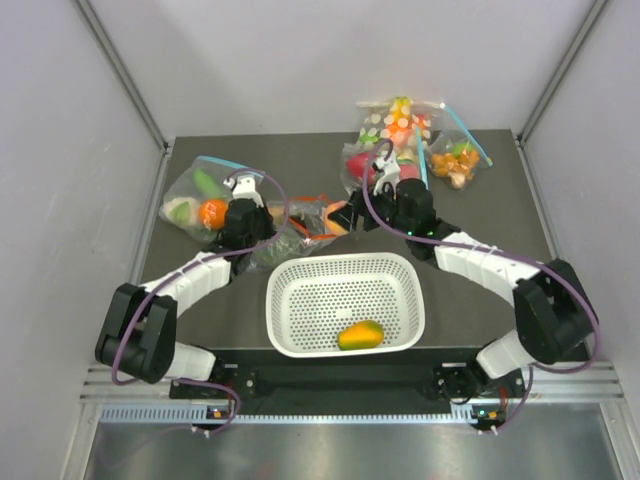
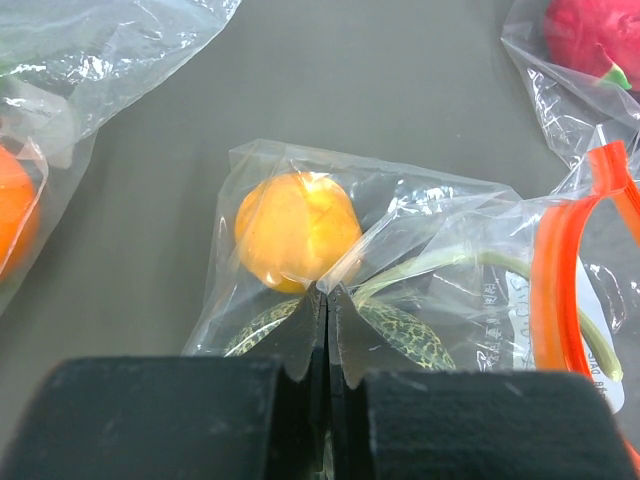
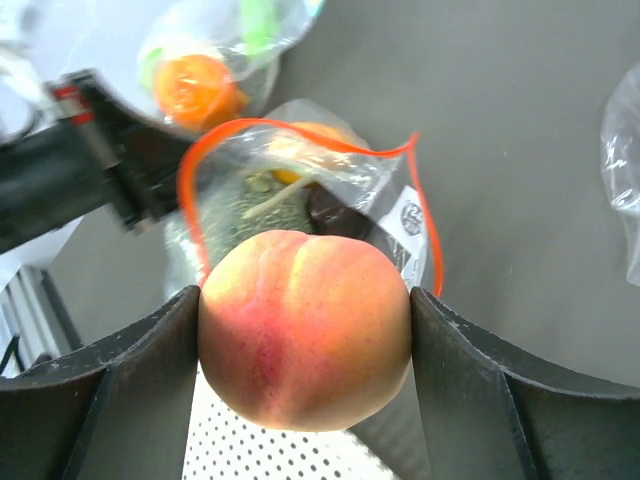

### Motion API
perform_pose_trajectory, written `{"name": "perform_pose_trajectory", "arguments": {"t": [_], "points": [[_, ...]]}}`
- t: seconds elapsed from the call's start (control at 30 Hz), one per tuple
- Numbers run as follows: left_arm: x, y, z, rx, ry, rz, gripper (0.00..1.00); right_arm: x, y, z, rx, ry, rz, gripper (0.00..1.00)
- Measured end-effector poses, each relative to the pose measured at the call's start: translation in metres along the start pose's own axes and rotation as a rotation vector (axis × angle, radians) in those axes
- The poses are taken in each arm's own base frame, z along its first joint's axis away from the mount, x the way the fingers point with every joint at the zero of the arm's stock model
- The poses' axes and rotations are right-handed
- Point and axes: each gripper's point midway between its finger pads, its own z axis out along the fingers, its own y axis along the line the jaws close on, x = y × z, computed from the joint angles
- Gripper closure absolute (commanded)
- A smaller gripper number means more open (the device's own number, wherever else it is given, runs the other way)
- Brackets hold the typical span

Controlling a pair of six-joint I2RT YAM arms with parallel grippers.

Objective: Open the zip-top bag and remove the fake food

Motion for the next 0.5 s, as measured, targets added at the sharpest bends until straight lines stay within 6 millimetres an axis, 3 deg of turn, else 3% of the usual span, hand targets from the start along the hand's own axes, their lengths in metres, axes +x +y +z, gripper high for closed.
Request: {"name": "perform_pose_trajectory", "arguments": {"t": [0.17, 0.27, 0.4, 0.5], "points": [[0.0, -0.003, 0.004, 0.007, 0.012, 0.001, 1.0, -0.014, 0.022, -0.039, -0.045, -0.019, -0.093, 0.68], [-0.001, -0.005, 0.007, 0.013, 0.022, 0.001, 1.0, -0.012, 0.029, -0.062, -0.057, -0.015, -0.137, 0.68], [0.0, -0.008, 0.011, 0.02, 0.035, -0.004, 1.0, 0.013, 0.026, -0.088, -0.051, 0.038, -0.162, 0.68], [-0.001, -0.012, 0.015, 0.028, 0.042, -0.013, 1.0, 0.043, 0.016, -0.103, -0.025, 0.11, -0.151, 0.68]]}}
